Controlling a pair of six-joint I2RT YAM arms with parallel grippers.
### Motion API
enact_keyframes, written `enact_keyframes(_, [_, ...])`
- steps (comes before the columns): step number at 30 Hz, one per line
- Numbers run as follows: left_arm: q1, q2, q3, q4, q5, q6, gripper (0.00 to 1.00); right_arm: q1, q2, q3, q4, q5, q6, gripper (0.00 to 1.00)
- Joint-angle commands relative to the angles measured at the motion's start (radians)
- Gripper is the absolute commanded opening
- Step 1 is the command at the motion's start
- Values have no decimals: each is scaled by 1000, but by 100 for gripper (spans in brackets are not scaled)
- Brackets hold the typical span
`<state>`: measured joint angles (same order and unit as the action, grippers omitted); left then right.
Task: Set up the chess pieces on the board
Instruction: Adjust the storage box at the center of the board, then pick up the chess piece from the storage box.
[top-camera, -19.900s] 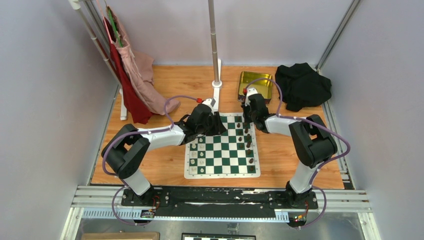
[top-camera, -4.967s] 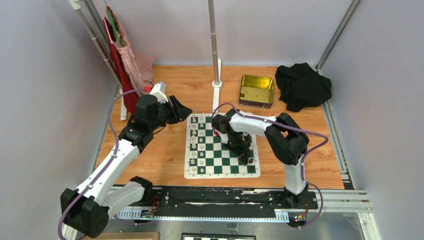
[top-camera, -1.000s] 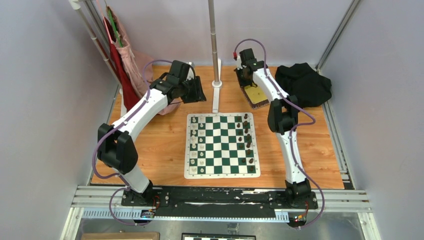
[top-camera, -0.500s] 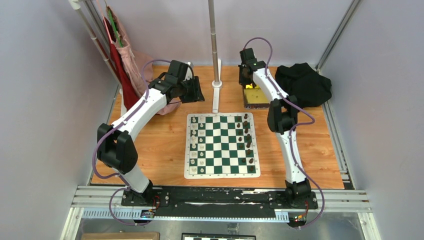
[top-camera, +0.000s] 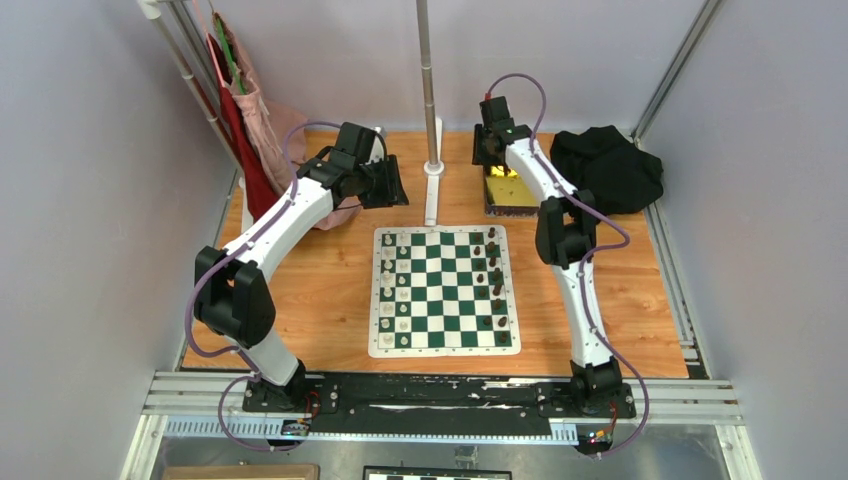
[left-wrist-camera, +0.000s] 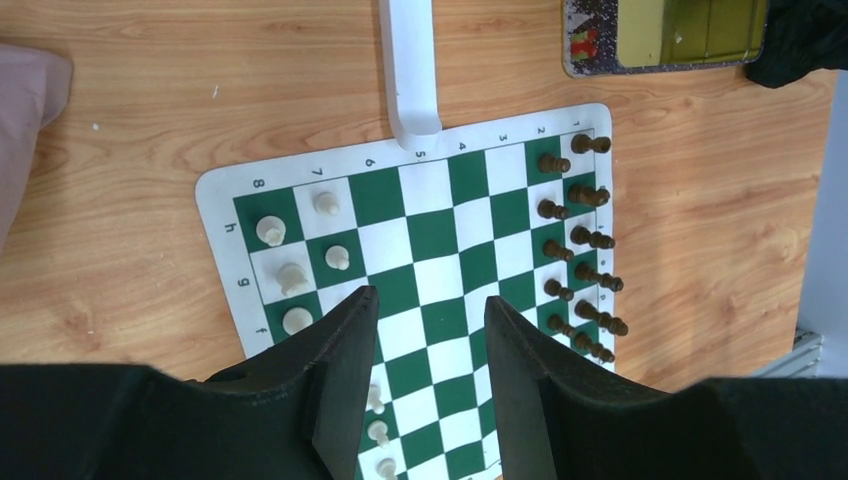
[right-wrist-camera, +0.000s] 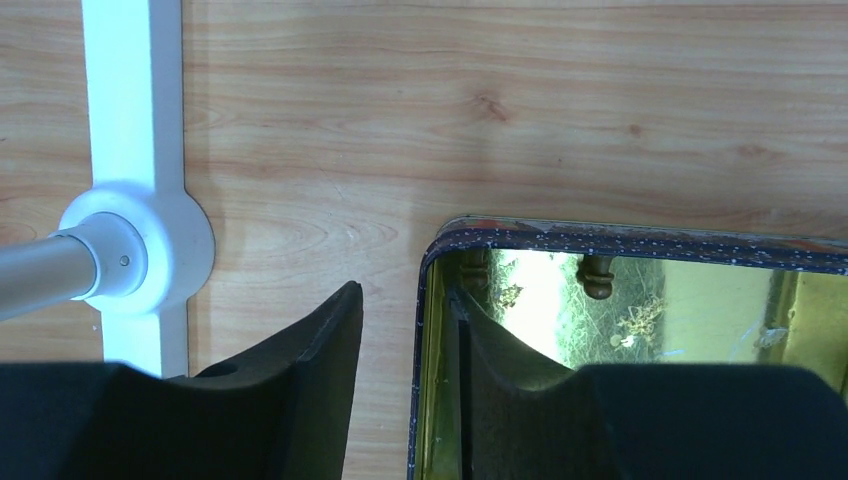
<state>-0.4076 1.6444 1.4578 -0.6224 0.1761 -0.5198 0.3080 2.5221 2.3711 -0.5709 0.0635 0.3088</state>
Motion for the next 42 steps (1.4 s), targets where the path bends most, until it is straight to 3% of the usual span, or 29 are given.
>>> enact_keyframes(1, [6,-13,4,24,27,0,49,-9,-97,-20,52,5,-68,41])
enact_keyframes(10, [6,-6,5,33,34,-6,49,-40,-224,-160,104,72,-102,39])
enact_keyframes(20, [6,9,2,49,37,-9,49,-86,-230,-284,98,98,-136,31])
enact_keyframes(42, [13,54,-1,79,56,-13,49,-91,-75,-163,57,67,-173,31])
